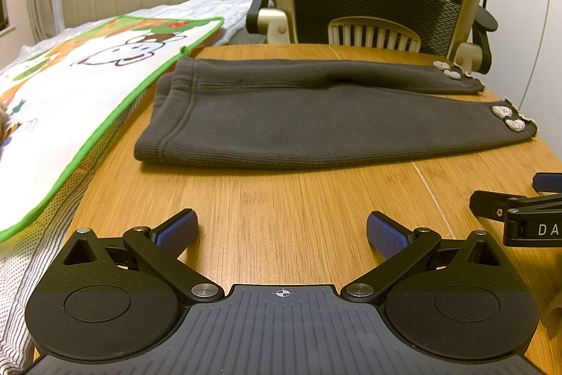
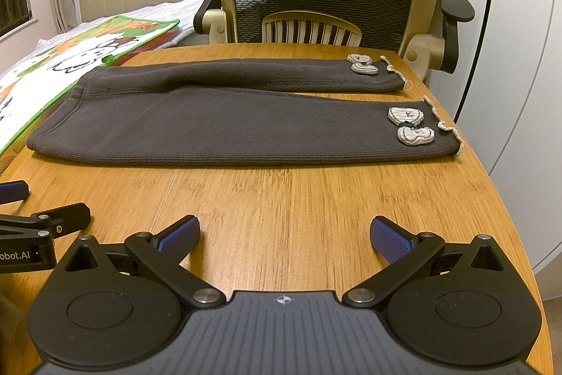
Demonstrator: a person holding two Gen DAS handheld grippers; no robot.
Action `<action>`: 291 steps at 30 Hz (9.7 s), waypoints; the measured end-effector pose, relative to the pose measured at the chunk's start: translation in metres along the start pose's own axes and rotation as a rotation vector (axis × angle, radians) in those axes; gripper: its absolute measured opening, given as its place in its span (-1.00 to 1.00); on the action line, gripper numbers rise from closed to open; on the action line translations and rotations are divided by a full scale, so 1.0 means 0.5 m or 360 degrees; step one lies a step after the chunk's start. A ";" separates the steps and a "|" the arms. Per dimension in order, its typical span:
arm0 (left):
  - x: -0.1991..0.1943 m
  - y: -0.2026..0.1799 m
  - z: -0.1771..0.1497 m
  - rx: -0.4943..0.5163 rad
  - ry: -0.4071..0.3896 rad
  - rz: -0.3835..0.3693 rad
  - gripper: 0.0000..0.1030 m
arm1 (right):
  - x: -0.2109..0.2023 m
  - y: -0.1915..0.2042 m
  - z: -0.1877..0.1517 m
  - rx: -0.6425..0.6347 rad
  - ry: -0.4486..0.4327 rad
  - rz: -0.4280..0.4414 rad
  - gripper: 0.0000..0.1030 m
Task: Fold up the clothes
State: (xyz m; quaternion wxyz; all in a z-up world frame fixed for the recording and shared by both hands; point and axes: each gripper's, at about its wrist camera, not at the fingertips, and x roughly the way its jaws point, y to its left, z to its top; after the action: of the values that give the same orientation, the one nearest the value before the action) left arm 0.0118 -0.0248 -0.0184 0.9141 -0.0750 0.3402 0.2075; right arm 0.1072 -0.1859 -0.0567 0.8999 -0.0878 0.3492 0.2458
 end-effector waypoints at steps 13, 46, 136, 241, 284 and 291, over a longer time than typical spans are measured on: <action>0.000 -0.001 0.000 0.0000 0.0000 0.0001 1.00 | -0.002 0.005 0.000 -0.0009 -0.0001 0.0008 1.00; 0.001 -0.003 0.001 0.0006 0.0003 0.0007 1.00 | -0.002 0.006 -0.002 -0.0011 -0.0001 0.0003 1.00; 0.003 0.001 0.002 0.0009 0.0002 -0.0009 1.00 | -0.001 0.004 -0.002 0.0004 -0.0012 -0.0014 1.00; 0.286 0.194 0.280 -0.0258 0.0143 -0.0133 0.98 | 0.138 -0.214 0.247 0.0082 -0.0217 0.0093 0.03; 0.033 0.117 0.115 -0.0124 0.0003 -0.0463 0.77 | 0.035 -0.303 0.062 0.0435 -0.0162 -0.0048 -0.37; 0.047 0.153 0.070 0.0003 0.0011 -0.0171 0.71 | 0.001 -0.269 0.023 0.0432 -0.0139 0.0058 -0.10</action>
State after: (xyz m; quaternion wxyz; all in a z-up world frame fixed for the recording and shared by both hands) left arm 0.0156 0.0617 -0.0069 0.9228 -0.0930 0.3390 0.1577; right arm 0.1818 -0.2980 -0.0505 0.9133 0.0518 0.3414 0.2161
